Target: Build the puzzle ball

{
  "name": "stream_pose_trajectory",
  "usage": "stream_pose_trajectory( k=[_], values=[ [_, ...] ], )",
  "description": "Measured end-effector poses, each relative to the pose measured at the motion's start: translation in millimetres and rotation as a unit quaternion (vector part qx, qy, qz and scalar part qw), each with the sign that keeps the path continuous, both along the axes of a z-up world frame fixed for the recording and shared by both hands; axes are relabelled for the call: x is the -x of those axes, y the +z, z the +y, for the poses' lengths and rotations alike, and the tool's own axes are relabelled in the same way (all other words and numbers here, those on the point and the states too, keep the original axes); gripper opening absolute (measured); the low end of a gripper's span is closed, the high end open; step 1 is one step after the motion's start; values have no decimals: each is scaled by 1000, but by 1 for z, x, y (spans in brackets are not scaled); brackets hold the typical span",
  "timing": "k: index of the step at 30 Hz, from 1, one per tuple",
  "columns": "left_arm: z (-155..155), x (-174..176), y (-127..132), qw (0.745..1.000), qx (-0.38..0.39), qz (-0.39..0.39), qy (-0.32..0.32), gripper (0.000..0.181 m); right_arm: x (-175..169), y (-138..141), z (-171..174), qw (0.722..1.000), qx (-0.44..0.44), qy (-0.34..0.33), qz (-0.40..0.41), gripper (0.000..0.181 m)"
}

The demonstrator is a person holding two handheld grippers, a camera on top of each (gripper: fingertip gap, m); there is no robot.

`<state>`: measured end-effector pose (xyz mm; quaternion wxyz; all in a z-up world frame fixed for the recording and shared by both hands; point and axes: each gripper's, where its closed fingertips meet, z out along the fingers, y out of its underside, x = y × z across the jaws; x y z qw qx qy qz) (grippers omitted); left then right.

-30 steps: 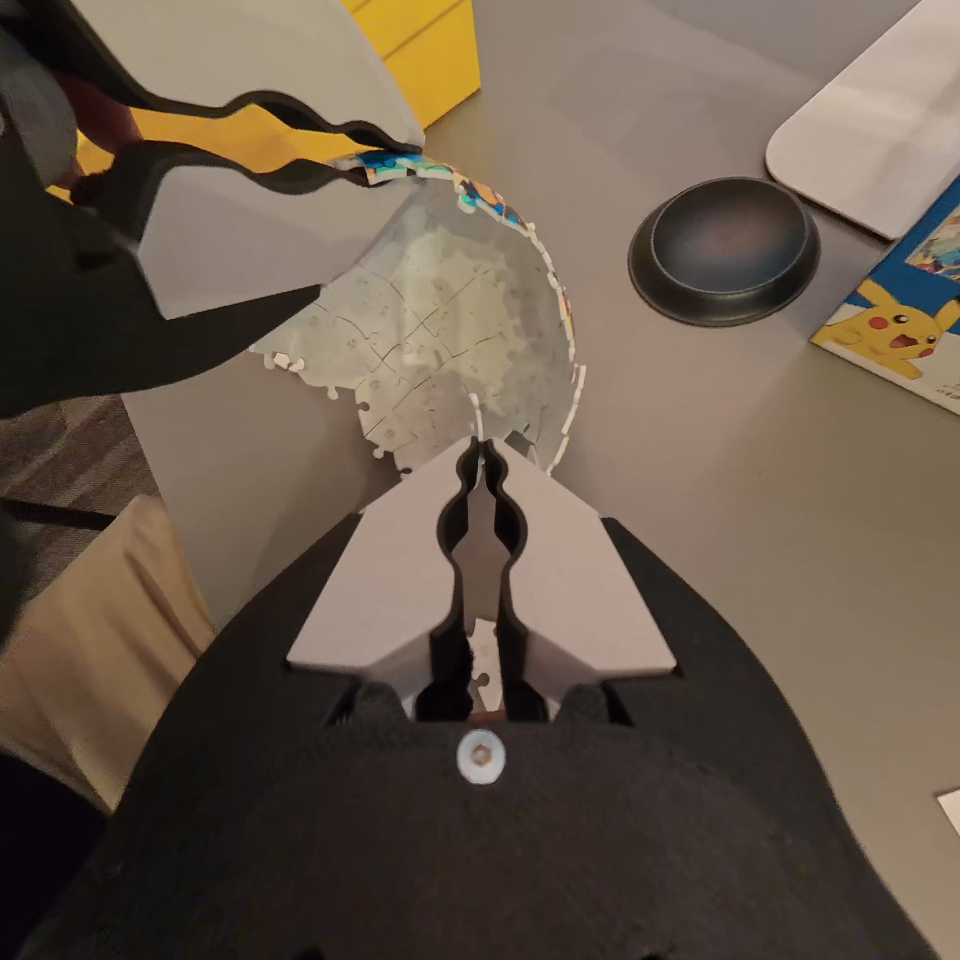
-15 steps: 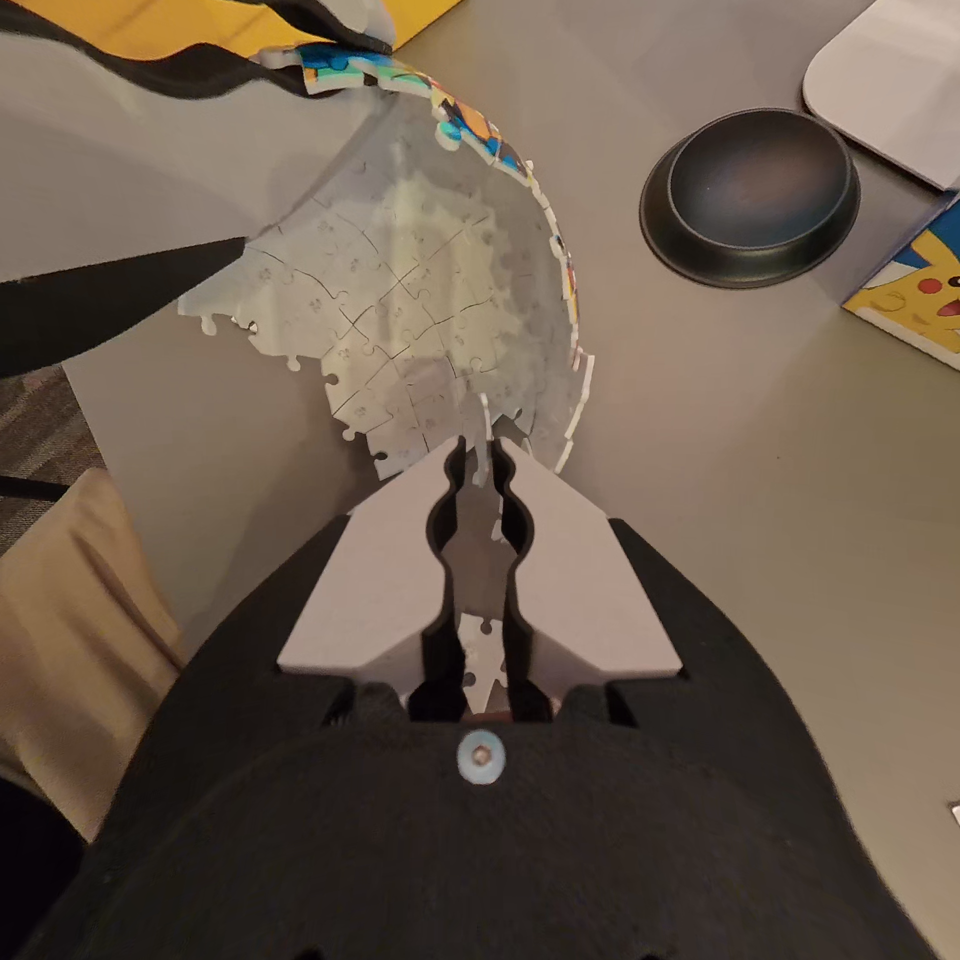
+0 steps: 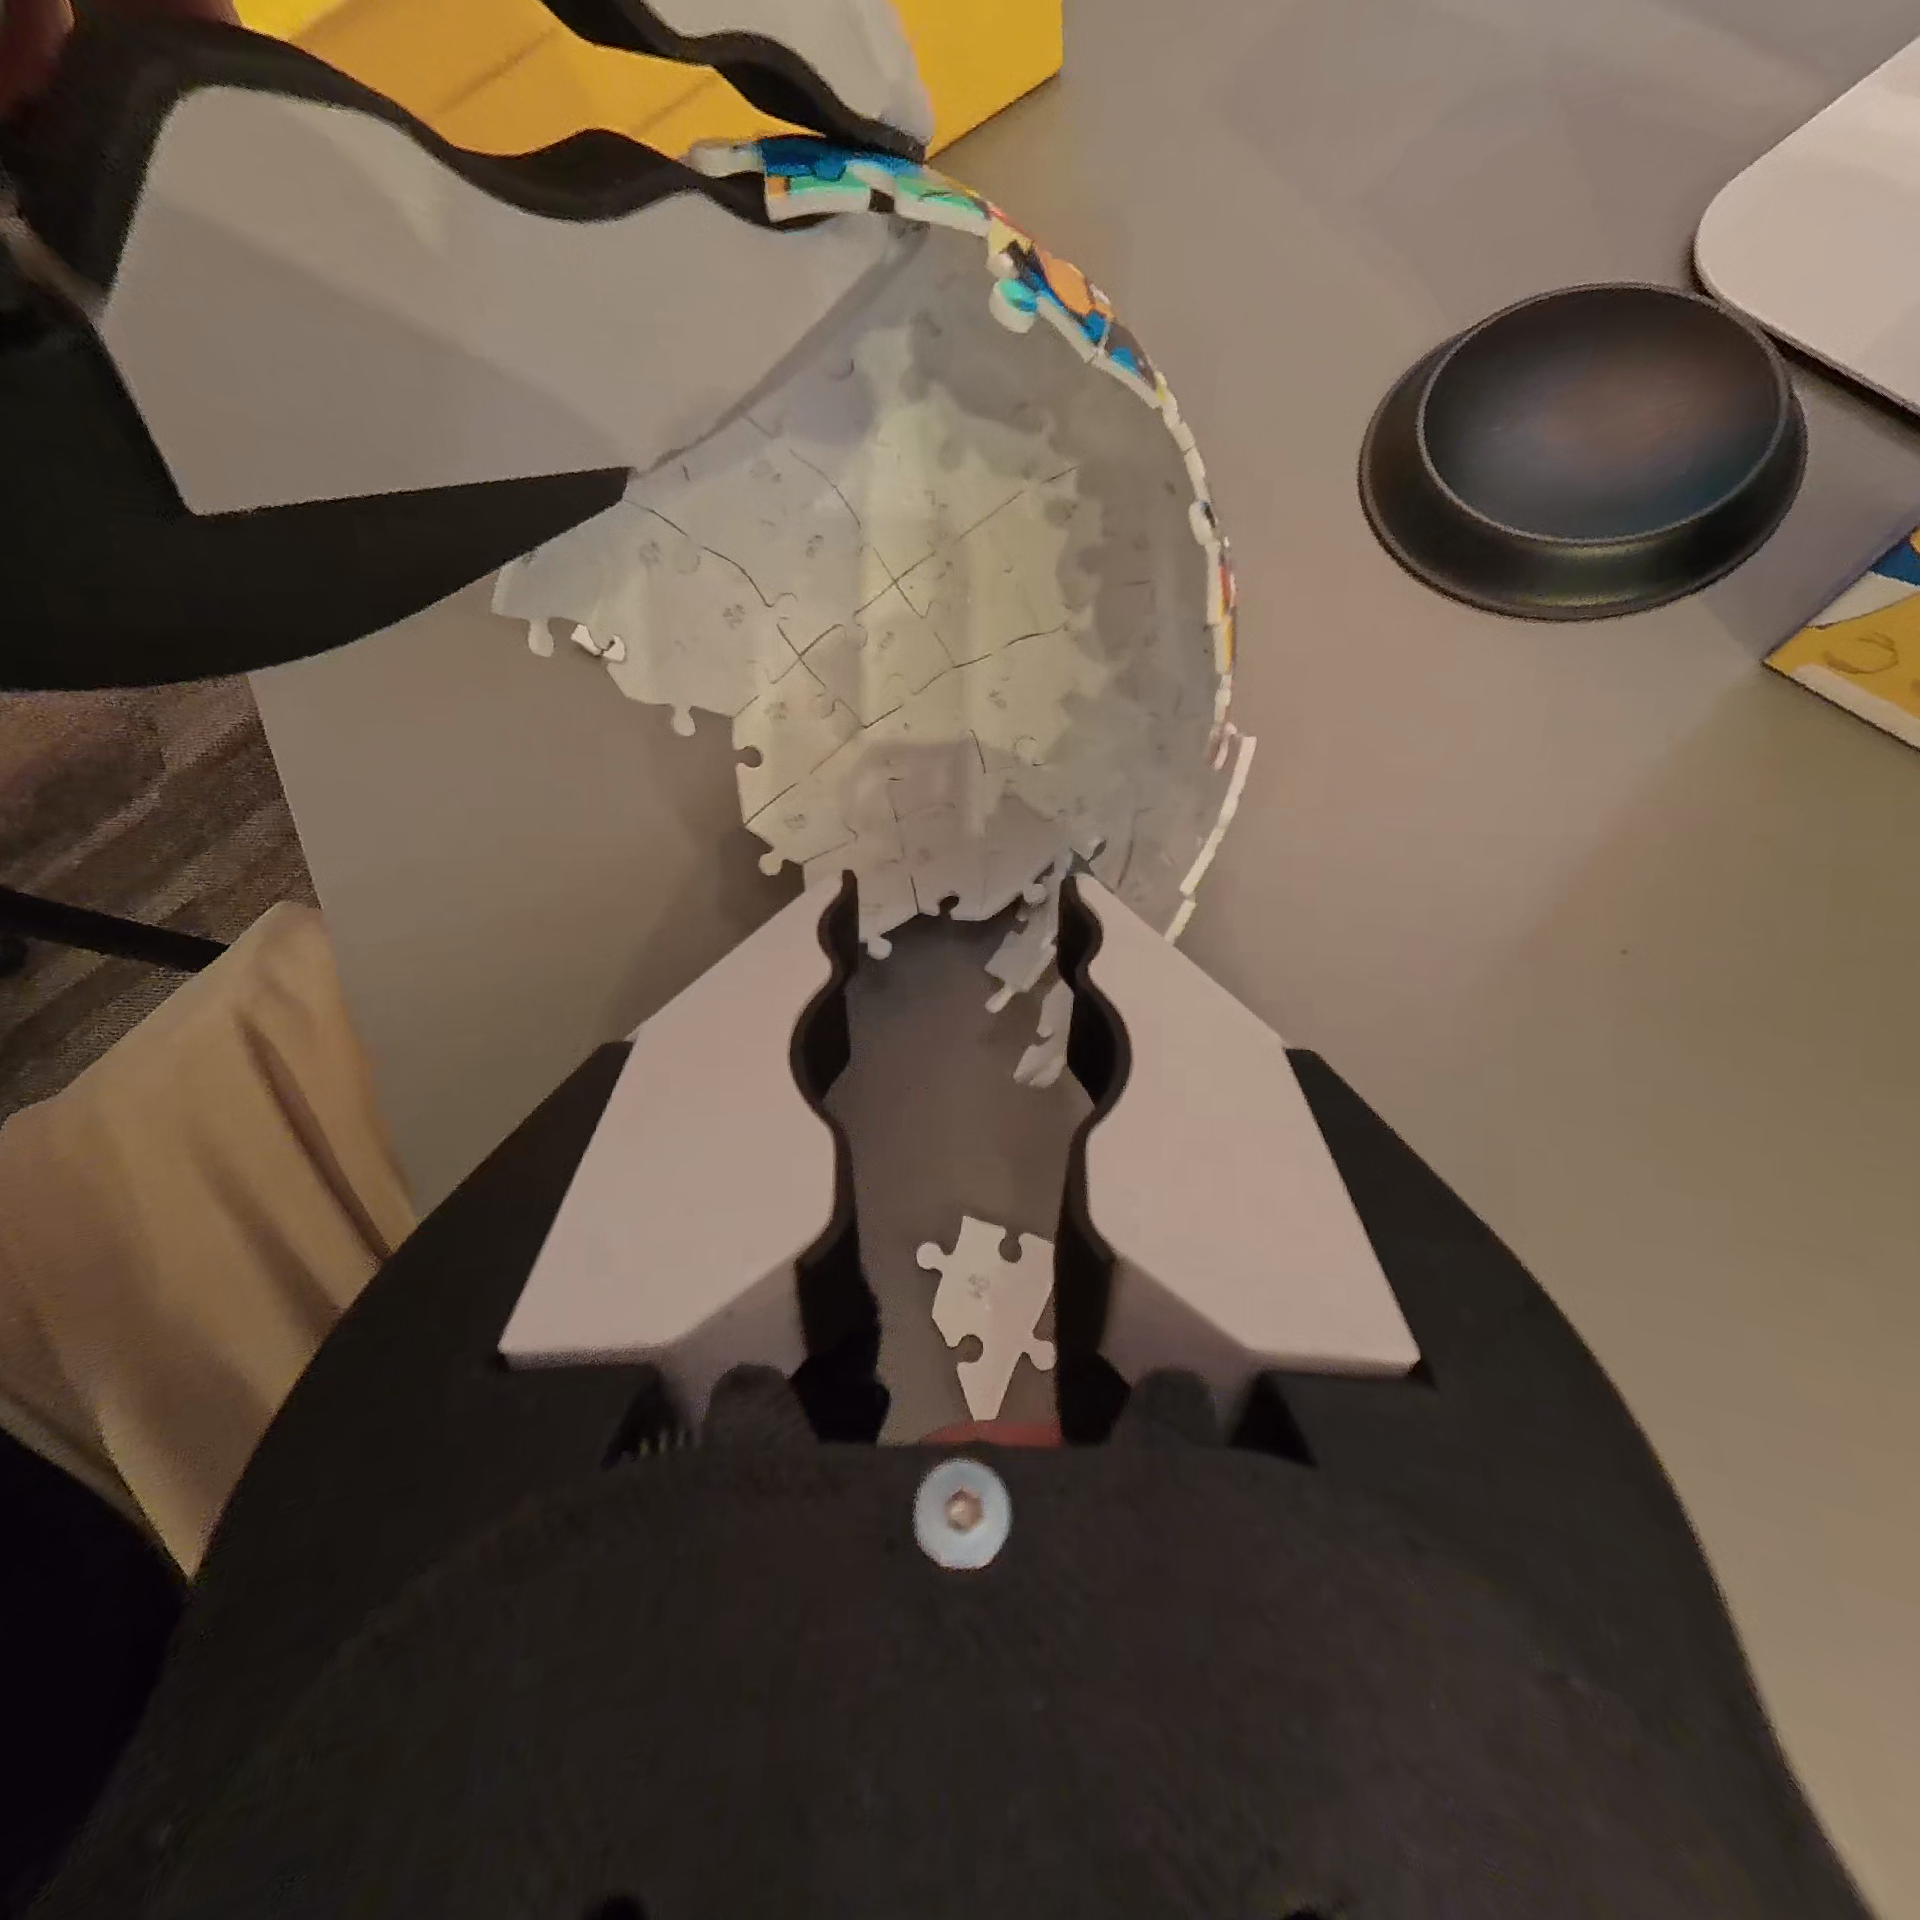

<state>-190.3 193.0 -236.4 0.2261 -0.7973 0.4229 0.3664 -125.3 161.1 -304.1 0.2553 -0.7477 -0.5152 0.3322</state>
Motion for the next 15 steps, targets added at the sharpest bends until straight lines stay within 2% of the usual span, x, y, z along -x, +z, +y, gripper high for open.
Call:
stream_pose_trajectory(
  k=[7, 15],
  values=[
    [-1, 4, -2, 1000, 4, 4, 1, 2, -15, 7, -10, 999, 6, 33, -10, 43],
    [2, 5, -2, 1000, 2, 10, -3, 2, -46, 2, -17, 994, -27, 95, -45, 29]
  ],
)
